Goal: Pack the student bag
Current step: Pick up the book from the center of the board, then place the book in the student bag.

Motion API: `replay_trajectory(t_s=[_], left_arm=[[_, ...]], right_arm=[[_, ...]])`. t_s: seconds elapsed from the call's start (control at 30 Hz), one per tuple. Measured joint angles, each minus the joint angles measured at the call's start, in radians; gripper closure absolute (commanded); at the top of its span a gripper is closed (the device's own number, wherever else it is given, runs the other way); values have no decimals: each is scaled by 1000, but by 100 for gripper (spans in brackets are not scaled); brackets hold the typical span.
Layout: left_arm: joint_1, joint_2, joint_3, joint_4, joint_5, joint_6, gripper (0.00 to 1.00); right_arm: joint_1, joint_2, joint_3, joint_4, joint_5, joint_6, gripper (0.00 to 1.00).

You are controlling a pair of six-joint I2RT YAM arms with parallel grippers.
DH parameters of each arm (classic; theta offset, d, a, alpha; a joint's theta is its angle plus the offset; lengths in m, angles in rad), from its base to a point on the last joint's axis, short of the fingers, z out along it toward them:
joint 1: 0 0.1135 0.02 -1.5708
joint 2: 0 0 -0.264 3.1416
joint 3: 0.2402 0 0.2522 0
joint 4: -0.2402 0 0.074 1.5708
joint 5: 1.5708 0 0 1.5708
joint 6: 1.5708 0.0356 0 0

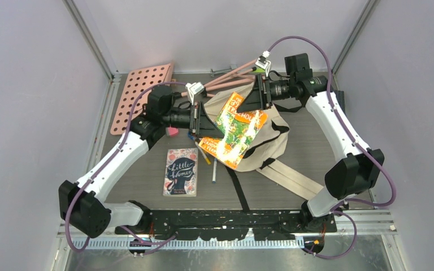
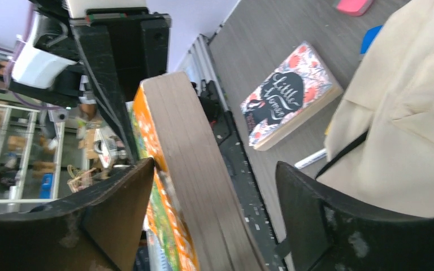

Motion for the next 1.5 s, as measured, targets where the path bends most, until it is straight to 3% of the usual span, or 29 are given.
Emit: replay_trajectory(t_s=[0.07, 0.23, 0.4, 0.43, 0.53, 0.57, 0.63, 0.67, 0.9, 1.0, 1.27, 1.5], left_arm=[[0, 6, 0, 8, 10, -2, 100], [0, 19, -1, 14, 26, -11, 100], [3, 19, -5, 25, 27, -12, 100], [3, 19, -5, 29, 27, -13, 97], [7, 26, -5, 28, 13, 8, 55], [7, 31, -4, 25, 0, 26, 45], [6, 40, 1, 5, -48, 80, 29], [6, 47, 7, -14, -87, 113, 27], [-35, 149, 86, -78, -390, 321, 26], [-134, 280, 200, -90, -488, 411, 24], [-324, 562, 445, -215, -582, 615, 23], [-396, 688, 547, -345, -682, 742, 18]], right_arm=[[0, 5, 6, -9, -26, 3, 38], [-1, 12, 14, -8, -81, 46, 60], [-3, 12, 6, 64, -122, 146, 96], [-4, 12, 0, 82, -127, 165, 98], [-6, 12, -15, 132, -124, 212, 99], [-8, 12, -18, 142, -118, 223, 99], [-21, 11, -19, 156, -72, 251, 99], [-26, 11, -19, 165, -44, 261, 99], [-179, -73, -60, 181, 268, 330, 99], [-238, -162, -77, 167, 484, 333, 99], [-249, -389, -81, -5, 1050, 287, 100], [-249, -461, -140, -137, 1303, 258, 99]])
